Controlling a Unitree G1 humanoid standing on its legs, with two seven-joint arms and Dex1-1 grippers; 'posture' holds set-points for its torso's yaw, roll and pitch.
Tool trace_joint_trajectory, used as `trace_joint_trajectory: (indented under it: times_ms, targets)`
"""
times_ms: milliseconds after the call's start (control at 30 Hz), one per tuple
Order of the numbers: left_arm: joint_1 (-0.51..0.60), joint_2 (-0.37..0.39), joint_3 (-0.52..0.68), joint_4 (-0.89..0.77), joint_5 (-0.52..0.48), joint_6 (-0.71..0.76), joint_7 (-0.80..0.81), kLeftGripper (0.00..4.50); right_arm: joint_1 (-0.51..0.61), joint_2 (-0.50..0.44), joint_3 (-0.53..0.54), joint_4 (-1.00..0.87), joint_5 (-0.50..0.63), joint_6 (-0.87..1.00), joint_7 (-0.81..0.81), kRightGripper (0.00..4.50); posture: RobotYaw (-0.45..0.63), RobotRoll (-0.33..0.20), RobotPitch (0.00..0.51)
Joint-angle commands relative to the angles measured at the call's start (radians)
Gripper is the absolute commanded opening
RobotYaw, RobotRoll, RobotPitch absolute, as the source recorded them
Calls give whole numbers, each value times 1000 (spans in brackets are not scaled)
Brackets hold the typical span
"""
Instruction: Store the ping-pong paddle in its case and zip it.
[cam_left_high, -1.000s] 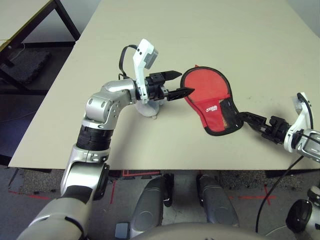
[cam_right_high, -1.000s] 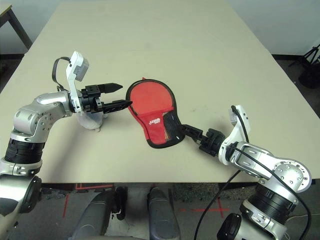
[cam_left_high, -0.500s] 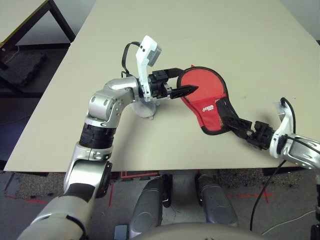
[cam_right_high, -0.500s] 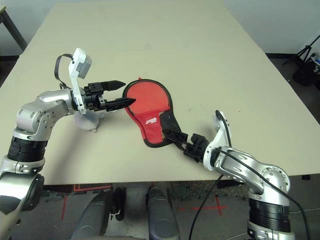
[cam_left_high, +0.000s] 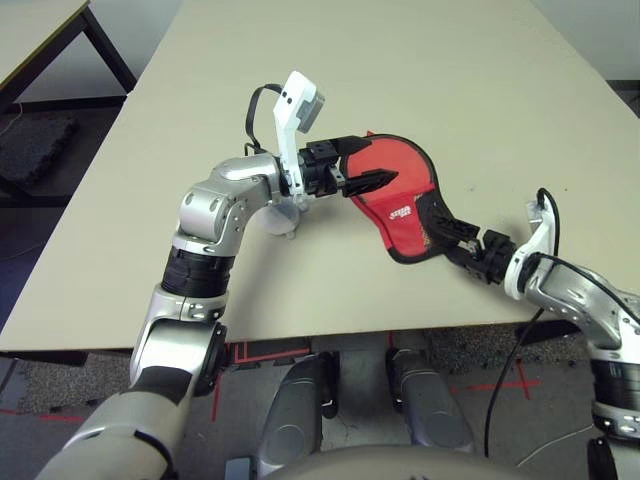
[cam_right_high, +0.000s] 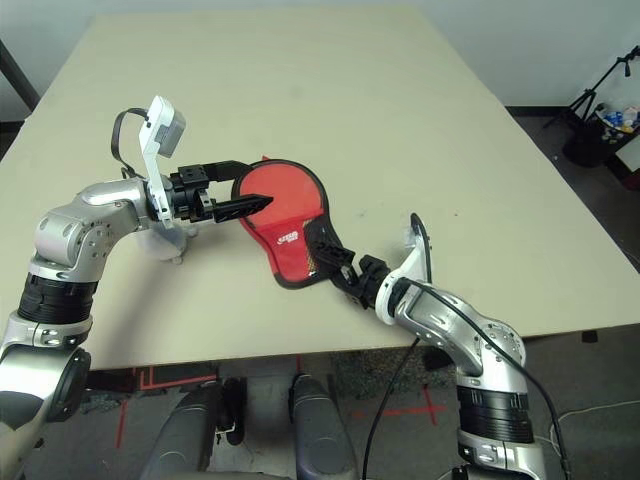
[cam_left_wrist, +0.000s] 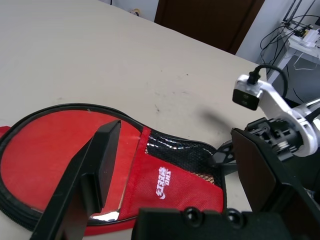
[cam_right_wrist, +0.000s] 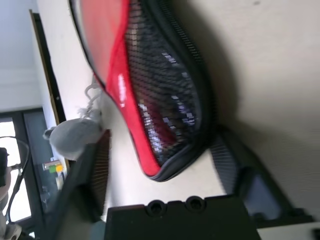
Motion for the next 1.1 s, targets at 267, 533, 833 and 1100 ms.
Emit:
trace_joint_trajectory:
  times_ms: [267, 533, 833, 1100]
  targets:
    - [4, -8, -8, 1, -3, -5, 12, 4500, -6, 15, 11, 56, -146, -14, 26, 293, -55, 0, 214]
    - [8, -11, -7, -2, -4, -7, 23, 4500, -15, 19, 9, 54, -164, -12, 24, 5, -55, 0, 218]
    - [22, -9, 3, 21, 13, -26, 64, 4500, 81, 1, 30, -175, 9, -68, -172, 5, -53, 0, 225]
    - [44, -11, -1, 15, 15, -38, 76, 4500, 288, 30, 72, -498, 40, -186, -293, 5, -72, 0, 230]
